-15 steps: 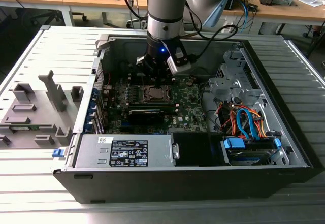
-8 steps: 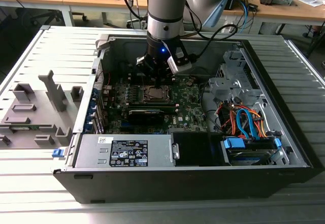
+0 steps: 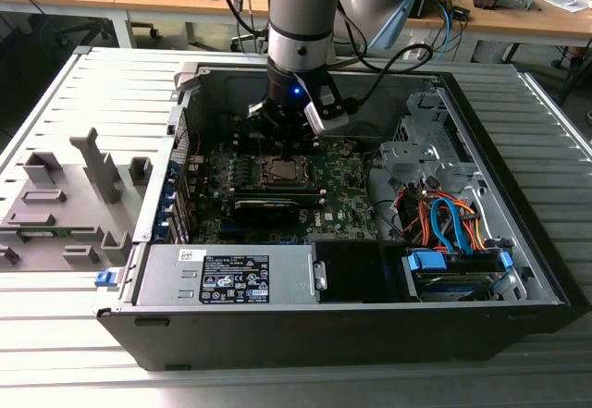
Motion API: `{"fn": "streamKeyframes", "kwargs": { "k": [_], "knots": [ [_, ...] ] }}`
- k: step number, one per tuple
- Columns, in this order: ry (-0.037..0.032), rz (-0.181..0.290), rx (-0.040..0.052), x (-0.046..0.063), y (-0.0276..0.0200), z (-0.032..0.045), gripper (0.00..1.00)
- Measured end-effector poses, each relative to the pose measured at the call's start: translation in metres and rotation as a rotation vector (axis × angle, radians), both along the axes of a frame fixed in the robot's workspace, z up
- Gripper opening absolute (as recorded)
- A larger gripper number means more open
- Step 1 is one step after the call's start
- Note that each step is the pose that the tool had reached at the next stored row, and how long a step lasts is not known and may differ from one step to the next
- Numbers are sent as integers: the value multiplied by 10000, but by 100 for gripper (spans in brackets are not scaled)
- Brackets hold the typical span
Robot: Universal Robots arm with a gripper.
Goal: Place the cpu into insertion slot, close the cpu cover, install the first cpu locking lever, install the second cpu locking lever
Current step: 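Install the first cpu locking lever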
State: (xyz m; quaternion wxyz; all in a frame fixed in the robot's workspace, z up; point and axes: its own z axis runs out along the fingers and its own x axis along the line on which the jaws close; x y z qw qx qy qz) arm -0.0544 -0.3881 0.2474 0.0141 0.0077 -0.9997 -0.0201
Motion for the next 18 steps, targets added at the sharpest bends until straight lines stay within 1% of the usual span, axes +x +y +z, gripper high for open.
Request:
{"fn": "streamKeyframes", "kwargs": {
  "k": [18],
  "knots": [
    [-1, 1, 1, -14, 0, 18, 11]
  ]
}}
